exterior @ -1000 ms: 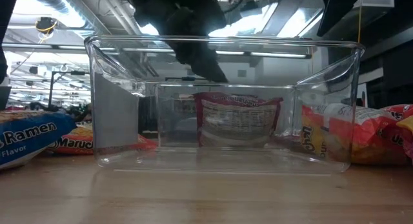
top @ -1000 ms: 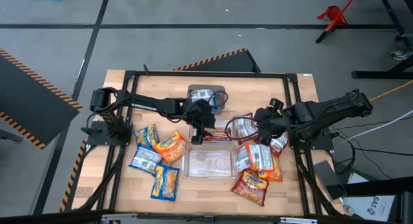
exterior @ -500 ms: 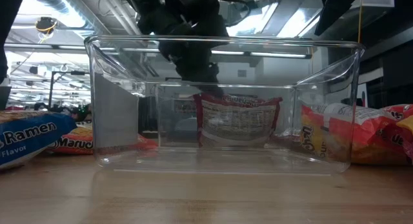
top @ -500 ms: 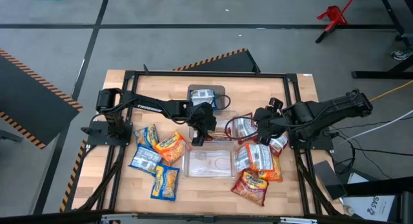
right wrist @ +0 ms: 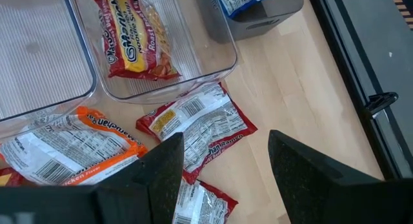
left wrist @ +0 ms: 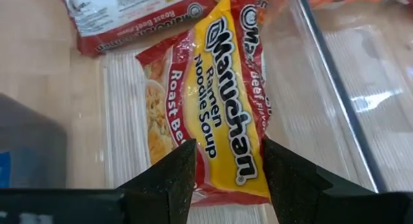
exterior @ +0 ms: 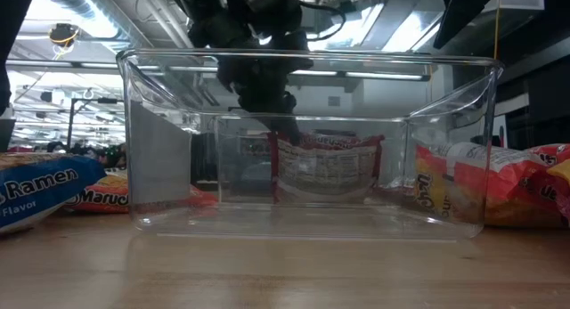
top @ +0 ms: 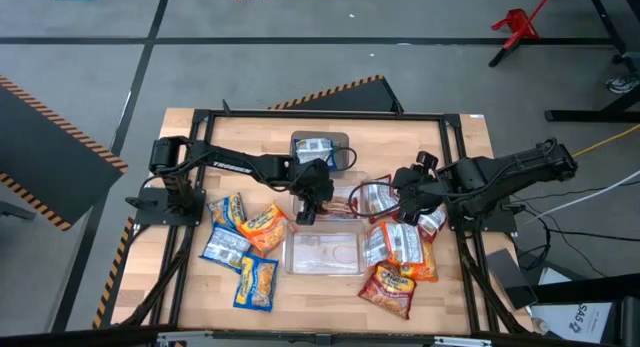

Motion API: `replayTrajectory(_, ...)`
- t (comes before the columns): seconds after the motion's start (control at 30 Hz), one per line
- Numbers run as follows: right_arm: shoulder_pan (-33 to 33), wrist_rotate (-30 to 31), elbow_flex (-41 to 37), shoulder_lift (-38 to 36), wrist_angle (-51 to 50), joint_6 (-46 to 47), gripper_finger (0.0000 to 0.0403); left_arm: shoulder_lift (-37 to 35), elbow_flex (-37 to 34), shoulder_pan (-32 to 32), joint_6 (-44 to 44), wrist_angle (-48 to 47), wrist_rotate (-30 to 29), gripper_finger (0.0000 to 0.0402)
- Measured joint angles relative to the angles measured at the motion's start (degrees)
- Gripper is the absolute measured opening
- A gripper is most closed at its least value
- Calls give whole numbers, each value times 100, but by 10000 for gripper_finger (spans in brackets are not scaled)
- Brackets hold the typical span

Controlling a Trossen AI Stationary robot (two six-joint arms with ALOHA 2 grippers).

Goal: Sort Maruchan noodles
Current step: Put the red noodle pack into the top transparent bin

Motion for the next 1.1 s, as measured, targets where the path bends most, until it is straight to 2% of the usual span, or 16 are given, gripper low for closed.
replayTrajectory(0.33,0,27,0,0,-4,-7,211,83,0,2,-54,-81,-1144,135)
replayTrajectory(0.4,-1,27,0,0,-4,-15,211,83,0,4,-128,-5,-966,132)
replayTrajectory(0.53,-1,26,0,0,-7,-50,211,83,0,35,-163,105,487,131)
replayTrajectory(0.6,0,25,0,0,-7,-117,211,83,0,31,-194,130,884,130)
replayTrajectory(0.8,-2,33,0,0,-7,-151,211,83,0,74,-355,157,1026,130)
replayTrajectory(0.97,-1,23,0,0,-7,-151,211,76,0,112,-516,250,363,130)
replayTrajectory(1.1,-1,24,0,0,-9,-151,211,-48,19,234,-762,688,459,130)
